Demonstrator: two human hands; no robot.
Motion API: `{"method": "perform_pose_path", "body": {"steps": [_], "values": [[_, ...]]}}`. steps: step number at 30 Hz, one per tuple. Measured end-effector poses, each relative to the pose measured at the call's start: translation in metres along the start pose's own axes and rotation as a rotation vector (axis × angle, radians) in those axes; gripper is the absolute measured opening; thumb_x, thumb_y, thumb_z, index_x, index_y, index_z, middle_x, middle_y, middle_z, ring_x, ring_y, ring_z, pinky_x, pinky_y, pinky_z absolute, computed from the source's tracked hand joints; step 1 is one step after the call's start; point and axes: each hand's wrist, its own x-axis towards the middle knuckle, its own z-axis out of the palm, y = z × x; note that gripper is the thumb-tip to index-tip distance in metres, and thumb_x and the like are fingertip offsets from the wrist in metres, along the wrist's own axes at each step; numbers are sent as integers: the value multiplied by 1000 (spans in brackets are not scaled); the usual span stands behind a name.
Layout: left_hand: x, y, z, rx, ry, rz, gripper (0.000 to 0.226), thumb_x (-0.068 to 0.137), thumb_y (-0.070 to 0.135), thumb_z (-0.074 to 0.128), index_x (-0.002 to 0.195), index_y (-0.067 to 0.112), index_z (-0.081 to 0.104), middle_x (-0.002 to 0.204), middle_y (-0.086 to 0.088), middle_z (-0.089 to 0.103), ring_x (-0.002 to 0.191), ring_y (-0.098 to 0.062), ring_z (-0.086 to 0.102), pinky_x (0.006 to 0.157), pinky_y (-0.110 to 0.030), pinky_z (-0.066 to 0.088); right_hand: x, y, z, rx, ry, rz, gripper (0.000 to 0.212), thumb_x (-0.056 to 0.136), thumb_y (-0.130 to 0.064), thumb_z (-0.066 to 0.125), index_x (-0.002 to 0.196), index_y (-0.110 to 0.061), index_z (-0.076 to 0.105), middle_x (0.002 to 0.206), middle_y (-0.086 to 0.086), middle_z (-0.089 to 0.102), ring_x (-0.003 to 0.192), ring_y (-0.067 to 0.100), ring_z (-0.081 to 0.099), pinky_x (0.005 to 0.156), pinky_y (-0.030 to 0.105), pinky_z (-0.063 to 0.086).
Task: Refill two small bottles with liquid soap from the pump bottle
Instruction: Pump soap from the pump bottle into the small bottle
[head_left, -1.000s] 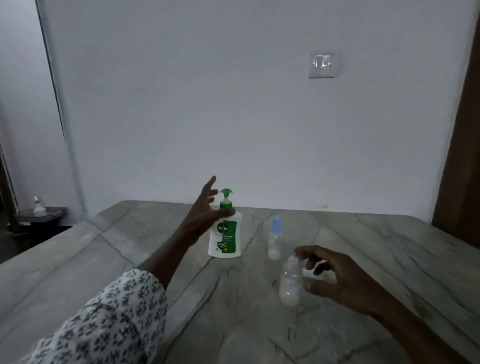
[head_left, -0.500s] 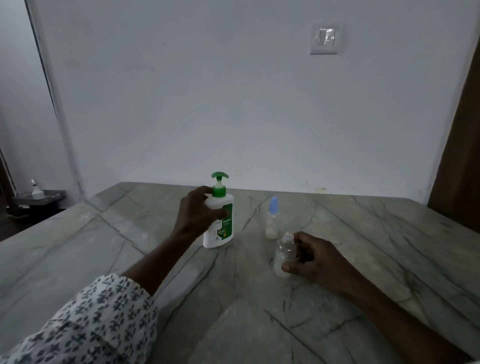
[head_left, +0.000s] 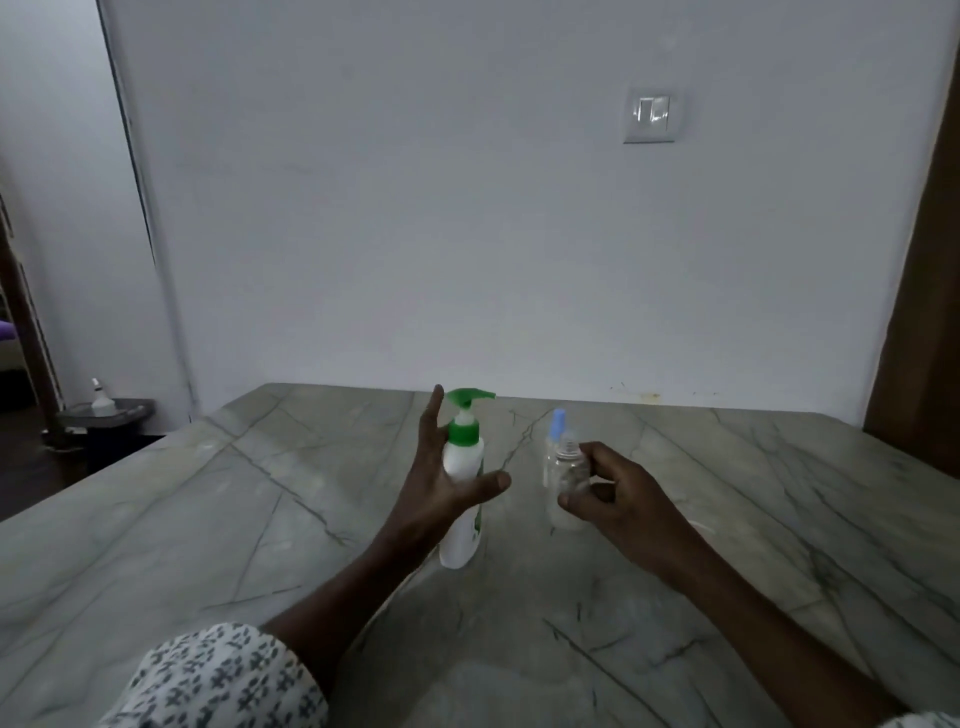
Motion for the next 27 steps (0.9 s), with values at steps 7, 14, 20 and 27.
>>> {"method": "perform_pose_path", "body": {"steps": [7, 14, 20, 27], "values": [[7, -1, 3, 111, -8, 242, 110, 74, 15, 70, 150, 48, -3, 109, -8, 61, 92, -25, 66, 78, -50, 58, 15, -16, 19, -24, 41, -33, 28, 84, -29, 68, 111, -25, 63, 95, -4, 73, 83, 17, 71, 72, 34, 60], [14, 6, 9, 381, -72, 467, 97, 73, -1, 72, 152, 18, 19, 135, 12, 46, 117, -7, 50, 94, -14, 41, 11, -16, 19, -137, 72, -39, 33, 86, -31, 68, 118, -27, 59, 94, -11, 71, 82, 7, 69, 74, 31, 58], [21, 12, 5, 463, -117, 418, 93, 72, 0, 72, 148, 27, 25, 117, 21, 52, 109, -1, 52, 83, -5, 41, 2, -12, 3, -185, 96, -43, 42, 84, -27, 70, 123, -26, 57, 98, -5, 72, 83, 11, 69, 68, 23, 52], [22, 12, 3, 509, -204, 399, 91, 73, 0, 69, 142, 35, 22, 91, -2, 66, 70, -14, 61, 66, -29, 51, 3, -8, -3, -276, 80, -87, 49, 83, -24, 71, 130, -24, 55, 102, 0, 70, 79, 9, 65, 63, 10, 45]]}}
